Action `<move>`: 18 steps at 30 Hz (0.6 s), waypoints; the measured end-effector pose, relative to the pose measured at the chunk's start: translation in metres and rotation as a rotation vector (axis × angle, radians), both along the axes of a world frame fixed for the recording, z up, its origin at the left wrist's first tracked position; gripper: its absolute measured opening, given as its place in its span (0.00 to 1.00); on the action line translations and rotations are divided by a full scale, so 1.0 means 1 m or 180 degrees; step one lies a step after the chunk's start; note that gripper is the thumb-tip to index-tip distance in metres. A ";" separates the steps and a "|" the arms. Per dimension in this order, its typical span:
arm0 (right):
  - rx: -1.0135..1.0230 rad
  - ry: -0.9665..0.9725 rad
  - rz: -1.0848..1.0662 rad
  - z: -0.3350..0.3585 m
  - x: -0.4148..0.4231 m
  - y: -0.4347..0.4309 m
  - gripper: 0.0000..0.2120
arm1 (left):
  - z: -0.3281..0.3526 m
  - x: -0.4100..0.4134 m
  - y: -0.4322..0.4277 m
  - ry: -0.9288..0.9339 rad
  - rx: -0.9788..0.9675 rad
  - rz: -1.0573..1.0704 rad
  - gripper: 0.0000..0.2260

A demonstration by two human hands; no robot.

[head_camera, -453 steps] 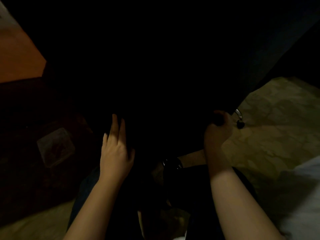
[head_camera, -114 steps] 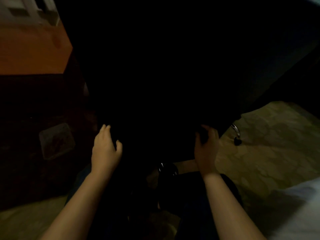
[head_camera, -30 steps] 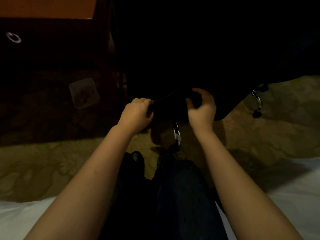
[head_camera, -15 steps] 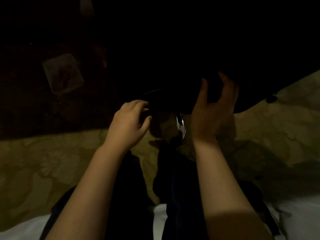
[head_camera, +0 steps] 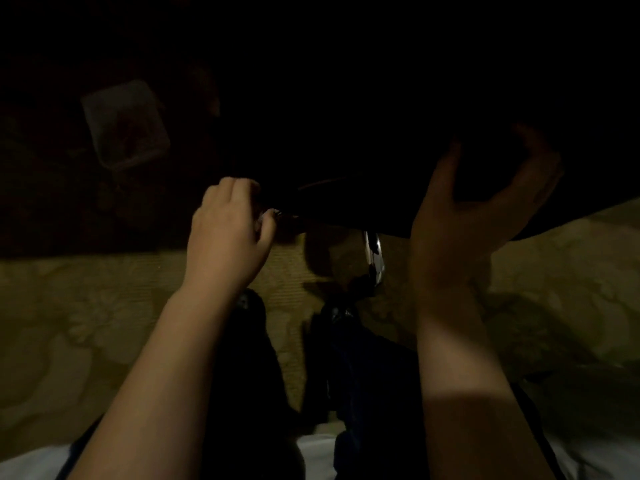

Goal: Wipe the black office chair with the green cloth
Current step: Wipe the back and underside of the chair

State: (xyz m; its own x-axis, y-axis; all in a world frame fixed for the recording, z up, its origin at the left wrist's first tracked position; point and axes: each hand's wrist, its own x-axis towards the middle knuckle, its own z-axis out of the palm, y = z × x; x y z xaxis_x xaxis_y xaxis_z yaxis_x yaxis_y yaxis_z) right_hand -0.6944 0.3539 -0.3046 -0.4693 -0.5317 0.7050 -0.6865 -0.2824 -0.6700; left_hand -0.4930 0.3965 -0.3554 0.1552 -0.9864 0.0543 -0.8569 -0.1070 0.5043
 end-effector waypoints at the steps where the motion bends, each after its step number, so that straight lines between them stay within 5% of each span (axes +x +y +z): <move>1: -0.0081 0.0061 -0.0012 -0.002 0.000 0.000 0.15 | 0.000 0.003 -0.002 0.0032 -0.0032 0.0107 0.21; 7: -0.0281 0.0198 -0.0010 -0.005 -0.005 -0.002 0.15 | 0.005 0.010 -0.012 0.0251 -0.0228 0.0208 0.32; 18: 0.0848 0.0309 0.0640 -0.046 0.002 0.001 0.08 | 0.008 0.006 -0.014 0.1028 -0.0170 0.0184 0.37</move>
